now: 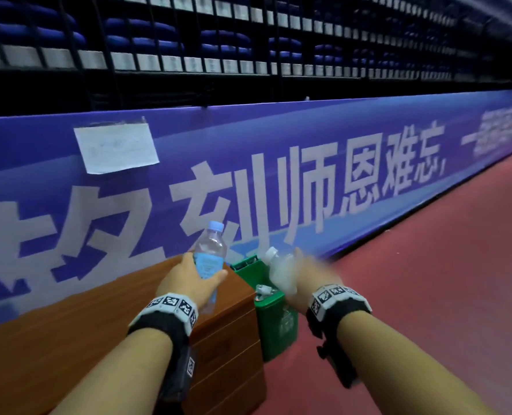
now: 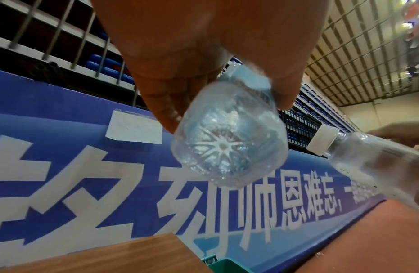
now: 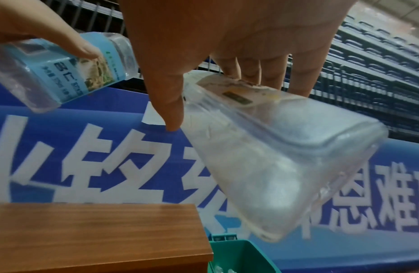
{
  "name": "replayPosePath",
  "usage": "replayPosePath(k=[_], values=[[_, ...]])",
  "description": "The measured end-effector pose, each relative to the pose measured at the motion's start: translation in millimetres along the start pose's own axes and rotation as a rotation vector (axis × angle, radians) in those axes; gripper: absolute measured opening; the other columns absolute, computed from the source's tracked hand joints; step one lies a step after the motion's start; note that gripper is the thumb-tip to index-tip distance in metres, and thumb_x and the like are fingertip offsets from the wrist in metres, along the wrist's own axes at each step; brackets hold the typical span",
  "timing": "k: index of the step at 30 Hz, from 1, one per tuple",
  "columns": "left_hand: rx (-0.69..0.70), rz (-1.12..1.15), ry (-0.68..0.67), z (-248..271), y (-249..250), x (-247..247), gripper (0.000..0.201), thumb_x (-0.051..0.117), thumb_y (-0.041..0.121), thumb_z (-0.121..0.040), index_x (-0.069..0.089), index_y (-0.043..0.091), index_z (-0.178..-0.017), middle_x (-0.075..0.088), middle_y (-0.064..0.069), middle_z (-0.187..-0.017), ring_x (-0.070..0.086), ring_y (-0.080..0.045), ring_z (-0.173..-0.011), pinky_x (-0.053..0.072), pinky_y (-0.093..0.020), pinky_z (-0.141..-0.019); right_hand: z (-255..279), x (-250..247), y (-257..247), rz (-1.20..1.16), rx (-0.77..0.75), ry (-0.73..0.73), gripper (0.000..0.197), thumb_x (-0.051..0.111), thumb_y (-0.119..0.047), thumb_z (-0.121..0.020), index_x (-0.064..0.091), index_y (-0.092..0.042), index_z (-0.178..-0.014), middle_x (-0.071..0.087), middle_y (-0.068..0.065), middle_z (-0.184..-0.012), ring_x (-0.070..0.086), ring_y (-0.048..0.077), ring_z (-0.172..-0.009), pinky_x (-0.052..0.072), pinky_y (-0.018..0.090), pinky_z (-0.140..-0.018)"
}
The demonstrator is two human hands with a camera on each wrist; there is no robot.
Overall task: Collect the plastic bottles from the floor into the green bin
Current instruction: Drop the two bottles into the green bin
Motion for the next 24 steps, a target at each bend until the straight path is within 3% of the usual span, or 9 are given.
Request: replayPosePath(k=[4, 12, 19, 24], values=[[0.017, 0.009, -0.096, -24, 11, 43, 0.057, 0.067, 0.069, -0.072, 0.047, 0.027, -0.105, 0.064, 0.005, -0.088, 0.067, -0.015, -0.074, 0.060, -0.035, -0.069, -14, 14, 27, -0.002, 0.068, -0.011, 0.099, 0.061, -0.051, -0.083, 0.002, -0.017, -0.156, 0.038, 0.006, -0.144, 0.043, 0.028, -0.130, 0.043, 0.042, -0.097], [-0.008, 0.089, -0.112, -92, 55, 112, 0.052, 0.068, 0.067, -0.072, 0.050, 0.028, -0.102, 0.067, 0.005, -0.084, 0.068, -0.013, -0.069, 0.060, -0.034, -0.066, -94, 33, 75, -0.024, 0.080, 0.016, 0.089, 0.047, -0.060, -0.090, 0.005, -0.018, -0.156, 0.039, 0.006, -0.144, 0.044, 0.028, -0.128, 0.044, 0.044, -0.098], [-0.103, 0.078, -0.108, -147, 52, 154, 0.056, 0.067, 0.067, -0.073, 0.047, 0.025, -0.104, 0.065, 0.003, -0.085, 0.066, -0.015, -0.070, 0.057, -0.033, -0.066, -168, 63, 89, 0.004, 0.026, -0.071, 0.090, 0.049, -0.059, -0.088, 0.005, -0.018, -0.156, 0.039, 0.004, -0.143, 0.044, 0.027, -0.126, 0.044, 0.043, -0.096], [-0.151, 0.064, -0.103, -197, 29, 170, 0.053, 0.065, 0.066, -0.075, 0.044, 0.026, -0.103, 0.064, 0.005, -0.084, 0.066, -0.014, -0.069, 0.060, -0.035, -0.067, -234, 84, 71, 0.014, 0.003, -0.102, 0.099, 0.060, -0.054, -0.083, 0.002, -0.020, -0.156, 0.039, 0.002, -0.143, 0.043, 0.025, -0.129, 0.046, 0.042, -0.095]])
Point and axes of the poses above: each hand's wrist, its own z-axis away from the middle knuckle, its own x-axis out of the palm, y = z × x, the point moved 5 cm from there along -z, towards the middle knuckle
